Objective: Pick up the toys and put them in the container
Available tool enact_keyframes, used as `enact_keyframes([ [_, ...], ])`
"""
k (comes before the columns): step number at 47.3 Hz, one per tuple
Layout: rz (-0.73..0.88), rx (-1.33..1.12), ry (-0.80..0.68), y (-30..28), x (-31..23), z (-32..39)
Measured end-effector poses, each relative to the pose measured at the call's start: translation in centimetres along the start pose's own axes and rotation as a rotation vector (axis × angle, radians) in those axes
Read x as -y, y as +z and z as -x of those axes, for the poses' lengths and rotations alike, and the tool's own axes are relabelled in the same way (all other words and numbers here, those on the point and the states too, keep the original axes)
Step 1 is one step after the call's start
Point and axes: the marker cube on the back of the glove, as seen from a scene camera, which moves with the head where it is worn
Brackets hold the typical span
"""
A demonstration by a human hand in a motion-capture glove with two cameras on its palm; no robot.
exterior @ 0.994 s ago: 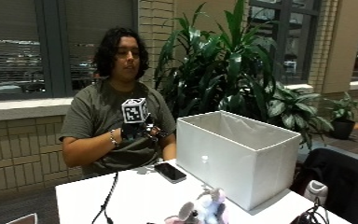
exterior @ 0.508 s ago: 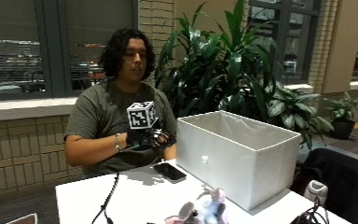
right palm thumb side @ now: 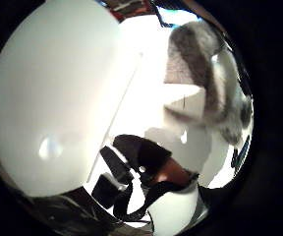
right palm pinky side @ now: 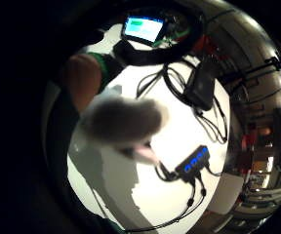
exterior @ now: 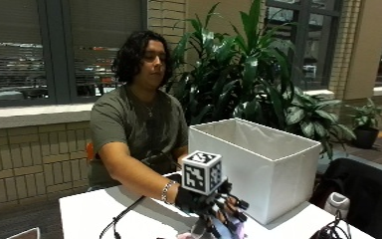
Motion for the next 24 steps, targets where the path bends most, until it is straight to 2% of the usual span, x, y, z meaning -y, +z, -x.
enact_keyframes([
  [4,0.007,-0.021,-0.010,3.0,1.7,-0.1],
  [10,-0.274,-0.073,-0.066,4.5,2.1,0.5],
  [14,-0.347,-0.108,-0.103,3.5,1.9,0.8],
  [19,-0.441,-0.084,-0.119,-0.6,1.1,0.7],
  [24,-0.595,0.037,-0.133,-10.1,-1.0,2.5],
])
